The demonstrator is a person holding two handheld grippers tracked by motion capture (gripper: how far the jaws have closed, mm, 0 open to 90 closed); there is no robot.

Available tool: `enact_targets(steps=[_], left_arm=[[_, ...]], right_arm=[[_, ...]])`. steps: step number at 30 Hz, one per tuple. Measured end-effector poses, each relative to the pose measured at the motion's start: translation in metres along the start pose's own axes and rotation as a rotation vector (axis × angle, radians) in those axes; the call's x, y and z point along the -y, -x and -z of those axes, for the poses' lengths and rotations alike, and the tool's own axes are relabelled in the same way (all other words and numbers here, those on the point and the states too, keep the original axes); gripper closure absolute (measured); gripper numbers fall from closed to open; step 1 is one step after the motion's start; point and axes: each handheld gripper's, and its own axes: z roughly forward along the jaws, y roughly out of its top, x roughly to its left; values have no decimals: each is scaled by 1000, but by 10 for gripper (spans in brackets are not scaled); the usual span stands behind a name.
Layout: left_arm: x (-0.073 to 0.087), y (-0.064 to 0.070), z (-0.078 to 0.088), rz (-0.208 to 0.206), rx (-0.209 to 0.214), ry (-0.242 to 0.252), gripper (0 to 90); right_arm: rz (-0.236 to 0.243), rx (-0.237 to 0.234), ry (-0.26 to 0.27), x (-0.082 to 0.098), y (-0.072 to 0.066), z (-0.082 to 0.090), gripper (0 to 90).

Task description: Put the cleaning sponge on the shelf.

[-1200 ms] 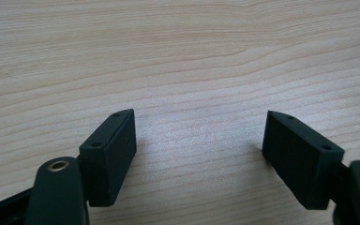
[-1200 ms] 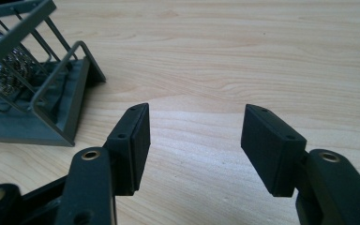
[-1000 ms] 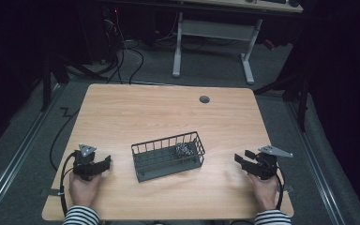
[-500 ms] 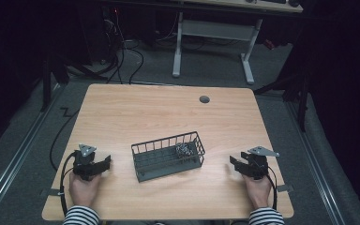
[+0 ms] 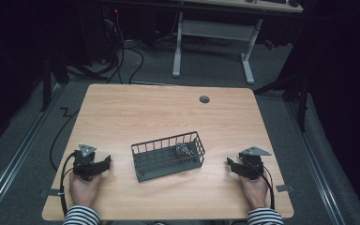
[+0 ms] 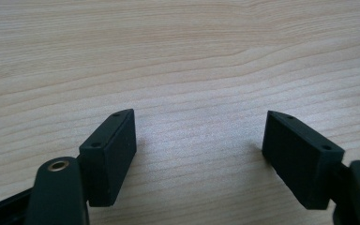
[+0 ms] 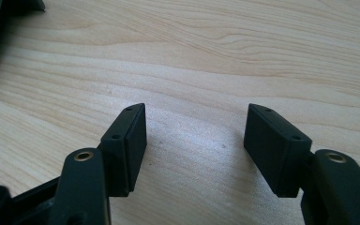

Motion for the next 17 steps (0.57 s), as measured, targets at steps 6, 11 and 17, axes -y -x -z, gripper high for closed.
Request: enact_targets(steps=[6,11,17], left_arm=[[0,0,0,-1,0,0,264],[0,0,0,-4,4,-3,259],[0,0,0,-7,8,-2,253]], right_arm=[[1,13,-5,0,-1,0,373],[1,13,-5,0,-1,0,373],[1,12,-5,0,-1,0,370]])
